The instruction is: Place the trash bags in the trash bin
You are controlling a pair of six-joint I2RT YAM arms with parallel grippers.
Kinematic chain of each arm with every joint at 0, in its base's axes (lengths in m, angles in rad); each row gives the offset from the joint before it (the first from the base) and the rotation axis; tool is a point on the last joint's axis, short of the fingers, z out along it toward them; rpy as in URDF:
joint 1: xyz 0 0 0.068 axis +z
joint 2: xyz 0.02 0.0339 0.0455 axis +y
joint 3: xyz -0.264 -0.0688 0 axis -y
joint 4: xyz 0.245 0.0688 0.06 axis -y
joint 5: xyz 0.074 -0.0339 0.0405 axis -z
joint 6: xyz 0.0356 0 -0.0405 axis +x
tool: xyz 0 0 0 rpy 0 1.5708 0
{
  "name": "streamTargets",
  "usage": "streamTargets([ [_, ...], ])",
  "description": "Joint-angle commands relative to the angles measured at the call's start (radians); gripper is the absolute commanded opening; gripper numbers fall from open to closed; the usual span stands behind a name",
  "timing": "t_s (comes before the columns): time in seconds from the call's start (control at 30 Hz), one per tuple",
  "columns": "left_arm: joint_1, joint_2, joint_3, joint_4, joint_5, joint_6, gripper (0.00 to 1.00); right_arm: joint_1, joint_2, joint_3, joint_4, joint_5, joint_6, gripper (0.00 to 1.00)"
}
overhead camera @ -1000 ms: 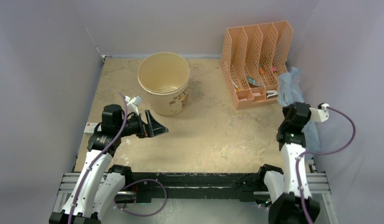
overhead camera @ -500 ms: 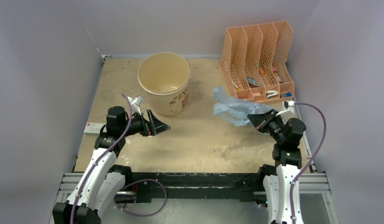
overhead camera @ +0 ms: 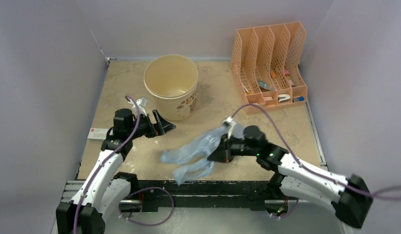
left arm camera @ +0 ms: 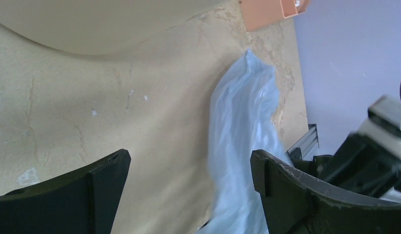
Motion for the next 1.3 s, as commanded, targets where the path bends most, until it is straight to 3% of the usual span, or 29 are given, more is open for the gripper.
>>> streamTargets([
  [0.0,-0.003,0.014,0.028,0.032,-0.078,0.011,0.95,0.215,0.178,0.159,0.028,0.299,-0.068,0.24],
  [0.17,-0.003,0.054,0.039,0.055,-0.075,0.025,0.94,0.219,0.242,0.277,-0.098,0.533,-0.097,0.52],
  [0.3,-0.003,0.051,0.034,0.046,-0.08,0.008,0.93,0.219,0.249,0.268,0.054,0.587,-0.004,0.62],
  [0.47,-0.003,-0.015,-0.045,0.021,-0.032,-0.074,0.9,0.219,0.442,0.308,0.323,0.574,0.077,0.63],
  [0.63,-0.004,-0.12,-0.099,-0.044,-0.034,-0.161,0.9,0.219,0.624,0.42,0.487,0.709,0.132,0.64],
  [0.83,-0.002,-0.24,-0.066,-0.201,-0.201,-0.182,0.91,0.22,0.83,0.512,0.621,0.836,0.205,0.66],
  [0.9,-0.002,-0.264,-0.052,-0.22,-0.227,-0.188,0.93,0.22,0.879,0.51,0.726,0.883,0.209,0.73],
  [0.97,-0.002,-0.274,-0.041,-0.235,-0.234,-0.183,0.94,0.218,0.907,0.526,0.73,0.91,0.267,0.75],
  [1.03,-0.002,-0.275,-0.028,-0.251,-0.224,-0.163,0.96,0.219,0.923,0.553,0.762,0.995,0.208,0.84],
  [1.1,-0.003,-0.275,-0.023,-0.252,-0.198,-0.152,0.98,0.202,0.964,0.672,0.62,1.032,0.209,0.87],
  [1.17,-0.002,-0.274,-0.023,-0.244,-0.174,-0.157,0.99,0.162,1.019,0.771,0.495,0.979,0.213,0.87],
  [1.27,-0.002,-0.263,-0.03,-0.216,-0.148,-0.158,0.99,0.116,1.088,0.825,0.476,0.926,0.179,0.87],
])
